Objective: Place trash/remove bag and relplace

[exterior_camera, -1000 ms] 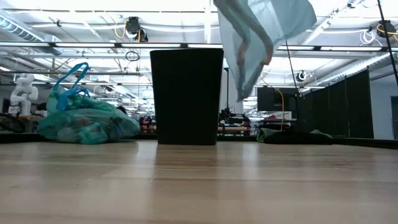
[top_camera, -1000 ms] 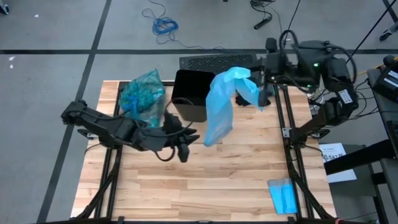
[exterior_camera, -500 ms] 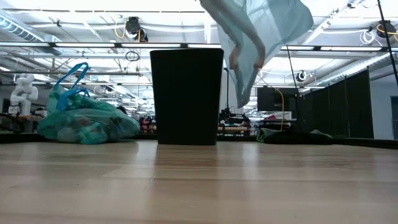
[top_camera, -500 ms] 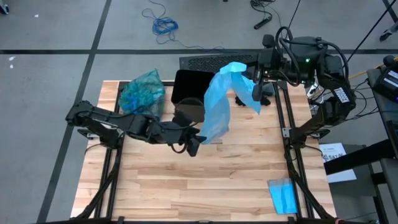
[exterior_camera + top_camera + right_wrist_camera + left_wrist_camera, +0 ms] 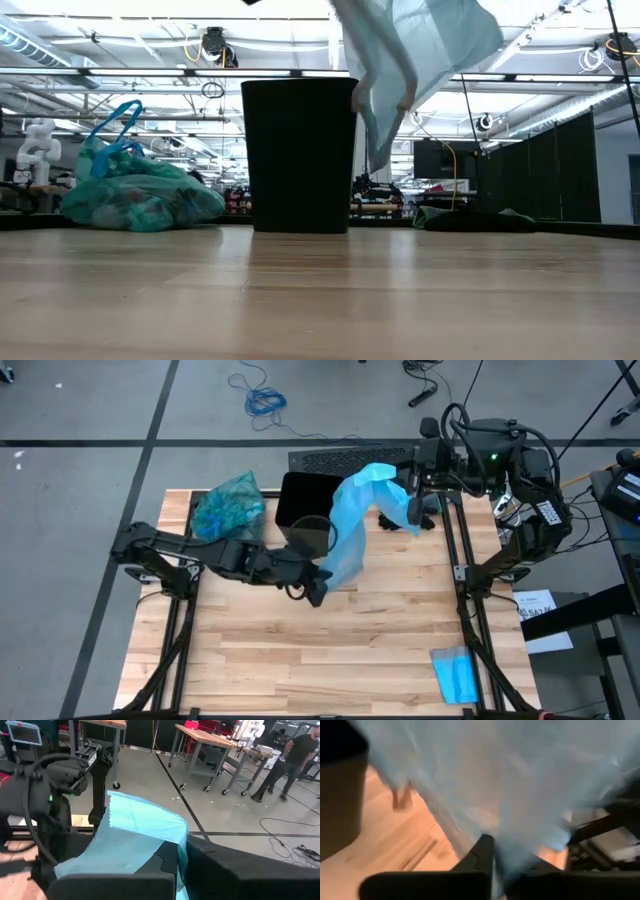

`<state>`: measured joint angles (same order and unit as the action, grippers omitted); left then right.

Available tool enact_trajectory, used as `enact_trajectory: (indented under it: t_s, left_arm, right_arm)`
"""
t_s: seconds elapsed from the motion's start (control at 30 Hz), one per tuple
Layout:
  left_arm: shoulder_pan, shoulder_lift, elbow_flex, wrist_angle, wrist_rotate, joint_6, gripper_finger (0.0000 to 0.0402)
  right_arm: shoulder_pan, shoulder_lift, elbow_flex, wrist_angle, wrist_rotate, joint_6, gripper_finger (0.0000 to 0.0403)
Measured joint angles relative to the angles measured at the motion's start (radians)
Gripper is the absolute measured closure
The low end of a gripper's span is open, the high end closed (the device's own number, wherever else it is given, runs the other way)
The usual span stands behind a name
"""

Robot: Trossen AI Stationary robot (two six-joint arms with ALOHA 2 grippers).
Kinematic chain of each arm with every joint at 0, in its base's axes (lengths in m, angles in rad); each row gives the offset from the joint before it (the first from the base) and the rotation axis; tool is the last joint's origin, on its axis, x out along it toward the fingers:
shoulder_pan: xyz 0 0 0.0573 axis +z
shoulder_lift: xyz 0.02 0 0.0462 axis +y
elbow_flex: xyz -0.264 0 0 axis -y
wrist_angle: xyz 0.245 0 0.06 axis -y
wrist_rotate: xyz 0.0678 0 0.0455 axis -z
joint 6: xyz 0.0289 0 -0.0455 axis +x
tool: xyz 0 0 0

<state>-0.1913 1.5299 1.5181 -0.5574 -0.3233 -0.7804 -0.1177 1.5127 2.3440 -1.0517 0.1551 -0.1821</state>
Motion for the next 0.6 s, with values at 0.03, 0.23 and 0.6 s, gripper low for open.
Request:
enact_trajectory:
  t_s: [0.03, 0.23, 0.6]
  left_arm:
    - [-0.001, -0.015, 0.001, 0.017, 0.000, 0.007, 0.0387]
    - [0.000, -0.104, 0.101, 0.037, -0.057, 0.152, 0.0400]
    - [0.000, -0.247, 0.323, 0.099, -0.159, 0.549, 0.0401]
  right_arm:
    - [-0.001, 0.000, 0.000, -0.001, 0.000, -0.003, 0.0403]
    - [-0.037, 0.000, 0.000, -0.038, 0.002, -0.012, 0.0403]
    - [-0.096, 0.000, 0.000, -0.051, 0.000, -0.018, 0.0403]
